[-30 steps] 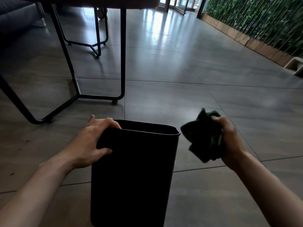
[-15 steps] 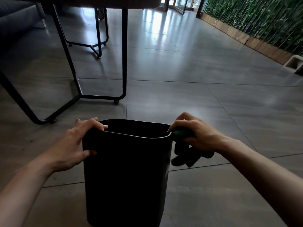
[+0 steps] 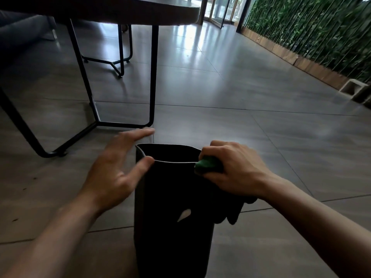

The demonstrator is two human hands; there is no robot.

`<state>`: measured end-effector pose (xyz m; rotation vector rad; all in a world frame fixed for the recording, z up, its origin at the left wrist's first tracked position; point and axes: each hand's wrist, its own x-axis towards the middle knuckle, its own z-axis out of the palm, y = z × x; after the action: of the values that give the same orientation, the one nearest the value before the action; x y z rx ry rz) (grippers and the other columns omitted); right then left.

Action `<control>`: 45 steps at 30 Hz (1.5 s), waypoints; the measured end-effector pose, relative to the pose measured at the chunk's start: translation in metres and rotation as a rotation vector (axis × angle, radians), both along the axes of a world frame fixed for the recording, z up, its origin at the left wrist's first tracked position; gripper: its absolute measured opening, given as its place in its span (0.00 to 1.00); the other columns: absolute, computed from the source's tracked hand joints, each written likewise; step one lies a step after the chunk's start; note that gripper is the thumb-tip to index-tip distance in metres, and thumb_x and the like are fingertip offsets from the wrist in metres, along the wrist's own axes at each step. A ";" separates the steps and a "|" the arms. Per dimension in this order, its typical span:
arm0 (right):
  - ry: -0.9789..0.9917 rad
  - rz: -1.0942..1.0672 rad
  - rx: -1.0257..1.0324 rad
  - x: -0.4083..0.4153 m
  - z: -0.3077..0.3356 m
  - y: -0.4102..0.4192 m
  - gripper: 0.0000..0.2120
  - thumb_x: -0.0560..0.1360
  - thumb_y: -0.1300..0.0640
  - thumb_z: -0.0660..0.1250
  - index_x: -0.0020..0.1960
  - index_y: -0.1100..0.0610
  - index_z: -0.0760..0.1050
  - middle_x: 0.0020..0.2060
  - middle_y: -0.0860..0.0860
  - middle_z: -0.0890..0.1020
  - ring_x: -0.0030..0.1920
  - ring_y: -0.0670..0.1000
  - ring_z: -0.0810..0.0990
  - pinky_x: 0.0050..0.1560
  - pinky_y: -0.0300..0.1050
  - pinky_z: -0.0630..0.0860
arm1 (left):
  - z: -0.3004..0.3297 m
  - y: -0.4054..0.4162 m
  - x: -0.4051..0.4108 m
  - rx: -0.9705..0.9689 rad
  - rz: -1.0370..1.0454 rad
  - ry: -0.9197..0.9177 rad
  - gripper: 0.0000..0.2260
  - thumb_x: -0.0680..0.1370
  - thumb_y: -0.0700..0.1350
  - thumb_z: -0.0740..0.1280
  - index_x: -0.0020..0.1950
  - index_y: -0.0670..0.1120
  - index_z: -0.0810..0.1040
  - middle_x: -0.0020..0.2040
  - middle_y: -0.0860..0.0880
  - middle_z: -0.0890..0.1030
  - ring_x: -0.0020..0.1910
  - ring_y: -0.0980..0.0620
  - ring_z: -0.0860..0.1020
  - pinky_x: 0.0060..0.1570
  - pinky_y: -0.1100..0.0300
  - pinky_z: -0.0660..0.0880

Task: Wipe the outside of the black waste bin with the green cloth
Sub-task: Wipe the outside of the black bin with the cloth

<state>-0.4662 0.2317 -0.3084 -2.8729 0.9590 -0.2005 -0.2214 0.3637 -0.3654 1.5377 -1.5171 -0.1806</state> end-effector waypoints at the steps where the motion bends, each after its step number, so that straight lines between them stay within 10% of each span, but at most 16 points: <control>1: -0.003 -0.009 -0.006 0.005 0.001 0.000 0.20 0.70 0.32 0.60 0.55 0.41 0.77 0.44 0.40 0.75 0.41 0.47 0.70 0.35 0.43 0.64 | 0.003 -0.001 -0.010 0.012 -0.060 -0.035 0.25 0.76 0.56 0.67 0.72 0.59 0.68 0.70 0.60 0.72 0.72 0.57 0.69 0.70 0.58 0.66; 9: -0.253 -0.077 0.097 0.024 -0.008 0.006 0.16 0.75 0.50 0.75 0.61 0.42 0.79 0.54 0.44 0.77 0.51 0.50 0.80 0.49 0.46 0.77 | -0.007 -0.009 -0.013 0.157 -0.067 -0.203 0.29 0.73 0.52 0.72 0.72 0.63 0.67 0.67 0.62 0.73 0.72 0.59 0.65 0.72 0.50 0.65; 13: -0.647 -0.100 0.665 0.018 0.008 0.018 0.15 0.74 0.47 0.76 0.55 0.49 0.74 0.45 0.44 0.82 0.43 0.43 0.84 0.42 0.37 0.79 | -0.011 -0.012 0.001 0.198 0.015 -0.145 0.28 0.74 0.51 0.72 0.71 0.64 0.67 0.70 0.57 0.72 0.73 0.57 0.64 0.72 0.48 0.64; 18: -0.612 -0.019 1.136 0.042 -0.001 0.041 0.12 0.73 0.51 0.79 0.51 0.54 0.81 0.44 0.51 0.87 0.46 0.51 0.88 0.46 0.42 0.83 | -0.011 -0.014 0.008 0.218 0.013 -0.113 0.25 0.74 0.52 0.69 0.70 0.63 0.69 0.69 0.57 0.74 0.72 0.56 0.66 0.73 0.46 0.63; 24: -0.640 -0.081 0.297 0.069 -0.057 0.045 0.15 0.69 0.53 0.83 0.54 0.49 0.86 0.49 0.45 0.71 0.51 0.44 0.74 0.52 0.31 0.73 | -0.012 -0.014 0.010 0.202 -0.002 -0.111 0.28 0.74 0.40 0.71 0.70 0.60 0.71 0.67 0.58 0.75 0.72 0.58 0.67 0.71 0.71 0.50; 30: -0.814 -0.094 -0.294 0.071 -0.090 0.057 0.20 0.70 0.49 0.80 0.55 0.55 0.77 0.50 0.46 0.77 0.52 0.52 0.76 0.55 0.48 0.71 | -0.007 -0.016 0.006 0.213 -0.037 -0.088 0.27 0.74 0.39 0.70 0.70 0.60 0.71 0.70 0.56 0.74 0.75 0.59 0.63 0.78 0.53 0.51; 34: -0.729 -0.046 -0.342 0.063 -0.119 0.067 0.15 0.78 0.51 0.74 0.61 0.56 0.80 0.61 0.51 0.83 0.63 0.55 0.79 0.59 0.53 0.76 | -0.008 -0.014 0.009 0.189 -0.037 -0.084 0.26 0.75 0.41 0.70 0.70 0.59 0.72 0.69 0.56 0.74 0.74 0.61 0.63 0.77 0.53 0.55; 39: -0.465 0.229 -0.332 0.039 -0.153 0.080 0.30 0.81 0.40 0.68 0.80 0.46 0.66 0.80 0.58 0.66 0.81 0.62 0.63 0.76 0.64 0.67 | -0.009 -0.011 0.013 0.190 -0.025 -0.066 0.25 0.75 0.45 0.73 0.69 0.60 0.72 0.69 0.57 0.74 0.75 0.61 0.62 0.78 0.56 0.50; 45: -0.347 0.583 -0.435 0.021 -0.189 0.103 0.12 0.80 0.41 0.71 0.61 0.43 0.79 0.78 0.55 0.71 0.79 0.62 0.68 0.75 0.63 0.70 | -0.009 -0.009 0.012 0.201 -0.053 -0.033 0.25 0.73 0.46 0.74 0.67 0.63 0.71 0.70 0.57 0.73 0.75 0.64 0.61 0.79 0.55 0.47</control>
<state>-0.4449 0.3345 -0.4973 -3.1750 -0.0027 -0.9011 -0.2091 0.3551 -0.3747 1.6650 -1.6060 -0.3482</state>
